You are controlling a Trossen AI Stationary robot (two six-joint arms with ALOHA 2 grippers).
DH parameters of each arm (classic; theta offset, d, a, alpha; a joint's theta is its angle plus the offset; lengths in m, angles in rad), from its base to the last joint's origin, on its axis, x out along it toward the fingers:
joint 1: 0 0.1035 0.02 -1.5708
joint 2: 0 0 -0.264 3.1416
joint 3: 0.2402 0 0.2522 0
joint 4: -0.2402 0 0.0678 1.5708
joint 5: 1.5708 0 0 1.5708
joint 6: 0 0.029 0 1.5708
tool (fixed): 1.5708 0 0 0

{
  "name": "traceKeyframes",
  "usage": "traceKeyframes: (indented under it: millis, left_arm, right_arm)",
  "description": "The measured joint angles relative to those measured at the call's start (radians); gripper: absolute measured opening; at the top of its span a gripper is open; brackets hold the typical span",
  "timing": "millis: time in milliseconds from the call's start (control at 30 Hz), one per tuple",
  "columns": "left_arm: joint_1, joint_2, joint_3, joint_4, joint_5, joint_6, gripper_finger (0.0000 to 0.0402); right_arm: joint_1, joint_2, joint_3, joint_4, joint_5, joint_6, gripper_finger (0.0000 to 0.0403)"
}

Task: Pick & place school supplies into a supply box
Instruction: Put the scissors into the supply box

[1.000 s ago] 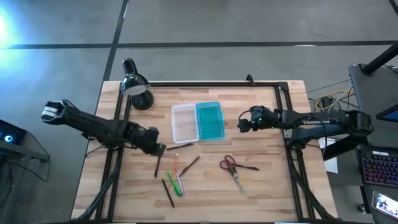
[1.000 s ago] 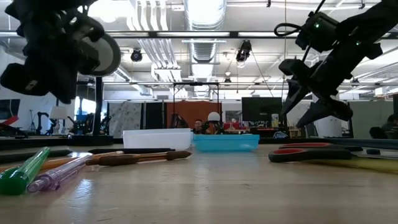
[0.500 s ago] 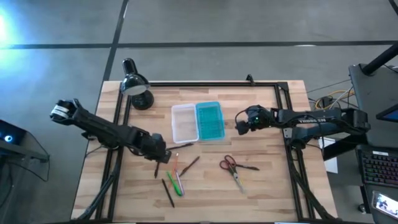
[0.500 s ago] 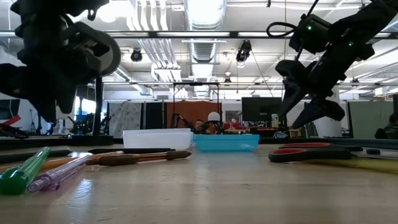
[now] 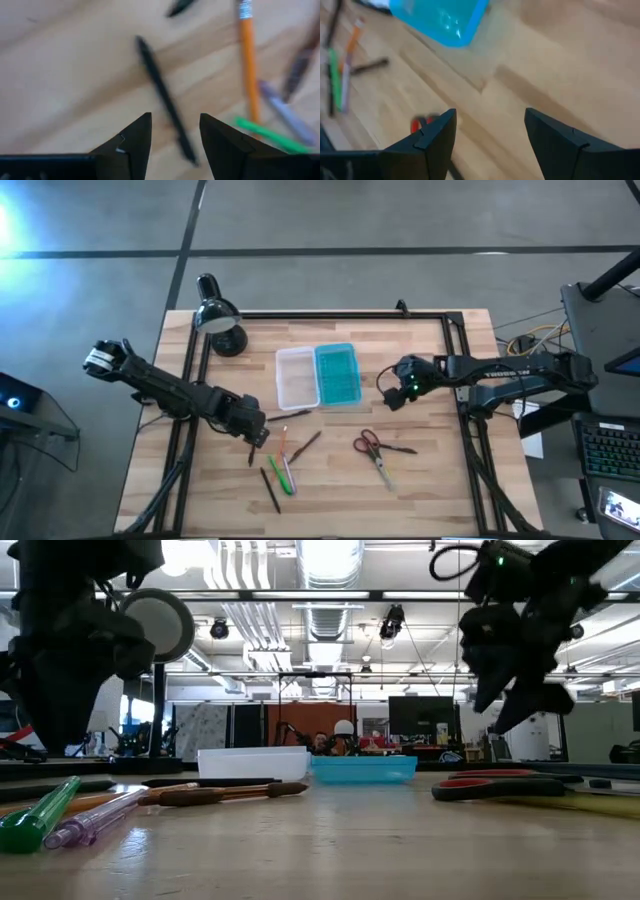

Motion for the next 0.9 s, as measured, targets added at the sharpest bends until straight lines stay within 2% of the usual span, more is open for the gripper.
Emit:
traceKeyframes:
  millis: [67,200,467,700,900]
  left_arm:
    - [0.000,-0.011,-0.019,-0.007,-0.022,0.068,0.0151]
    - [0.006,-0.048,-0.090,0.054,-0.025,0.149,0.0151]
    - [-0.014,-0.158,-0.234,0.243,-0.023,0.166,0.0151]
    - [-0.018,-0.231,-0.308,0.288,-0.020,0.174,0.0151]
    - [-0.018,-0.281,-0.330,0.290,-0.010,0.177,0.0151]
  right_arm:
    - [0.072,0.008,0.066,-0.111,0.066,0.046,0.0220]
    - [0.230,0.038,0.182,-0.208,0.208,0.239,0.0216]
    - [0.478,0.212,0.272,-0.213,0.231,0.572,0.0215]
    - [0.505,0.468,0.445,-0.281,0.278,0.557,0.0215]
    - [0.484,0.650,0.540,-0.336,0.242,0.464,0.0214]
